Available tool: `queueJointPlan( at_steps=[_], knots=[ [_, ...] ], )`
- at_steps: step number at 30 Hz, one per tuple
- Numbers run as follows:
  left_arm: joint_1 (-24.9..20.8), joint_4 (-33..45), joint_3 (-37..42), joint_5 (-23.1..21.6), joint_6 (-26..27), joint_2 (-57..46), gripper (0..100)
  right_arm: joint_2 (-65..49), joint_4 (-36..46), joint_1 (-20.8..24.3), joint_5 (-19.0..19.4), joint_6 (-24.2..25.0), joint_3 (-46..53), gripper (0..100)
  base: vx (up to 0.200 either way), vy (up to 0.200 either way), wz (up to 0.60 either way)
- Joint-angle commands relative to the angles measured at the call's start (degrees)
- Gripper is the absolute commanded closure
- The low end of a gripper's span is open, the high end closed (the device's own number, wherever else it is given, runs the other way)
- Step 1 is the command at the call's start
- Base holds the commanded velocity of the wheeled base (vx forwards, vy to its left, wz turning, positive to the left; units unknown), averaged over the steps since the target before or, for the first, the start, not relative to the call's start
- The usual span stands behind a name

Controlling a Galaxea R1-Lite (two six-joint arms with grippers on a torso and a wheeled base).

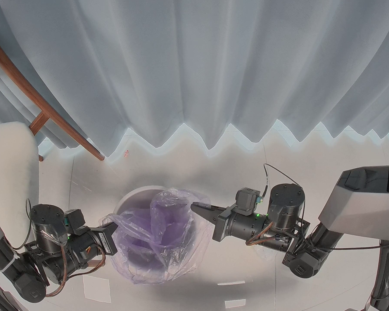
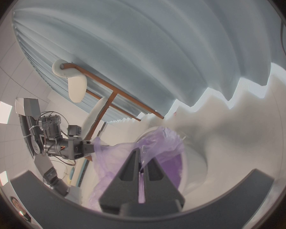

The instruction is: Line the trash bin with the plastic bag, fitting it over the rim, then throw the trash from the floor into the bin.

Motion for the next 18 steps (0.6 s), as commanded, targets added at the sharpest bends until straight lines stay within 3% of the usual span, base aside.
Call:
queueJointPlan(
  at_steps=[1,12,18],
  knots=[
    [3.49,-0.88,-1.59,-0.14,-0.08,2.28,100,2.01,-0.19,-2.90,0.65,-0.85,-3.67,100,0.000,0.000,0.00],
    [14.66,-1.32,-7.74,-0.58,0.01,3.95,100,4.82,-2.83,-7.56,0.65,-0.32,-13.60,100,0.000,0.000,0.00],
    [16.33,-1.23,-7.65,-0.58,0.09,3.78,100,4.82,-4.23,-7.74,0.65,-0.15,-13.87,100,0.000,0.000,0.00]
  ],
)
